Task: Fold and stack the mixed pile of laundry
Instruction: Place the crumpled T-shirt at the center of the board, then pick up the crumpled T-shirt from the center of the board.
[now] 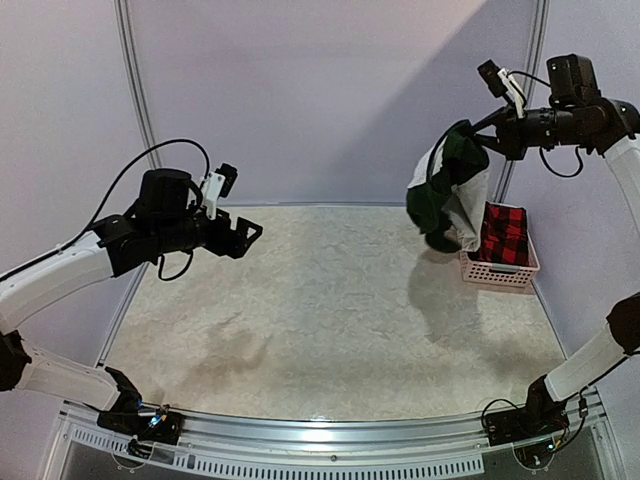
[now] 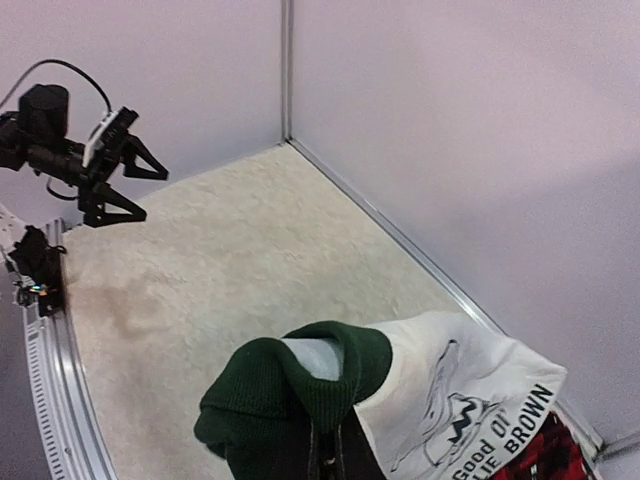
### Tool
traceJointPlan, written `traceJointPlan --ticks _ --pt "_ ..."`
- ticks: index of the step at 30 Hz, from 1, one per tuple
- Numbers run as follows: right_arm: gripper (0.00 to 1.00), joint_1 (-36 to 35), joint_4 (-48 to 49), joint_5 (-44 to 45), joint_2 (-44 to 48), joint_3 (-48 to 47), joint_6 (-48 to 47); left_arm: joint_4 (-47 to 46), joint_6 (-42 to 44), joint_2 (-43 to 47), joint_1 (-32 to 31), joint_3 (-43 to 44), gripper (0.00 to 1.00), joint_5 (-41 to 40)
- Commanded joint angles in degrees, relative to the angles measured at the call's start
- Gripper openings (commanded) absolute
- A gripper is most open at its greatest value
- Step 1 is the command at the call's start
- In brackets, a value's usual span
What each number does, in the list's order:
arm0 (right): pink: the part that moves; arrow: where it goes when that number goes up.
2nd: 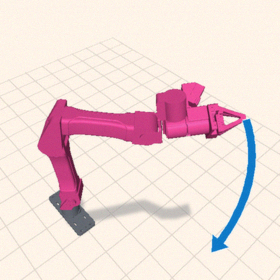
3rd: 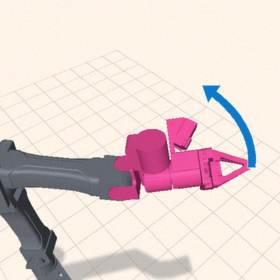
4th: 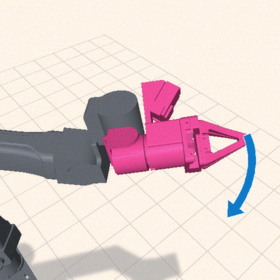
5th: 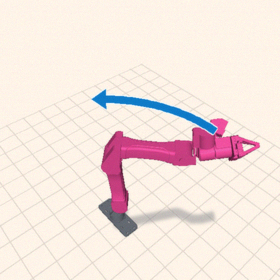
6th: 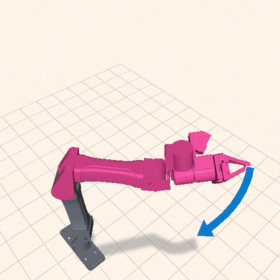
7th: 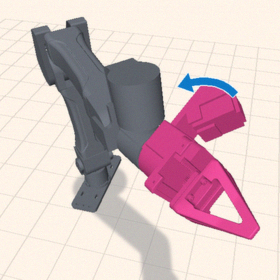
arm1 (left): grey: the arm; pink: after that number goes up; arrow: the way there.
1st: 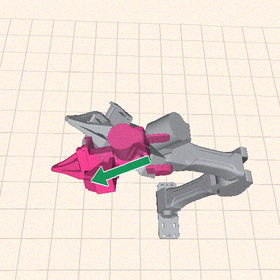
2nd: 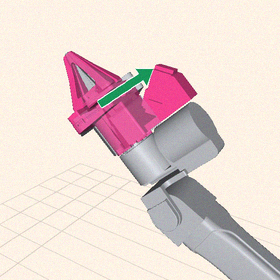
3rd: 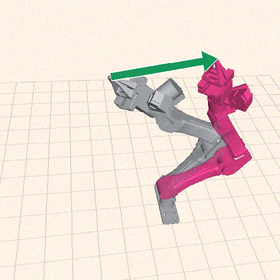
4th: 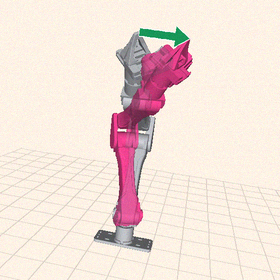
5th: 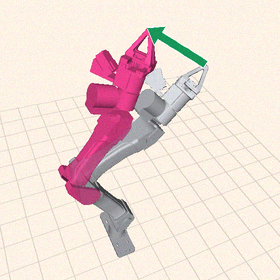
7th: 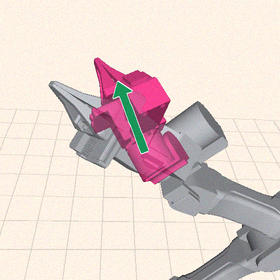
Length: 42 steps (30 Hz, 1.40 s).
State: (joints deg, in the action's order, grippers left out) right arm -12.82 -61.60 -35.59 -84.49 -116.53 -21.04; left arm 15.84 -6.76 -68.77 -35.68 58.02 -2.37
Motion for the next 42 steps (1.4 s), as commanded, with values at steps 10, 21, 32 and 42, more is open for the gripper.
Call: traceJointPlan --ticks 10,21,32,42 --pt "0.0 -16.85 3.48 -30.3 -15.16 -26.67 5.1 9.12 -0.52 10.3 -1.67 2.95 0.96 -4.92" --pt "0.04 0.95 42.35 -27.23 -16.67 13.9 28.63 9.73 2.68 3.71 -1.68 4.66 0.96 -7.33" --pt "0.66 12.21 21.4 -7.54 -15.75 35.21 6.32 15.68 -0.12 -12.23 -5.88 6.85 0.9 5.17" --pt "0.66 -13.59 13.2 10.94 1.53 53.36 -26.81 13.87 -8.3 -13.61 -19.48 -0.67 0.87 9.66"
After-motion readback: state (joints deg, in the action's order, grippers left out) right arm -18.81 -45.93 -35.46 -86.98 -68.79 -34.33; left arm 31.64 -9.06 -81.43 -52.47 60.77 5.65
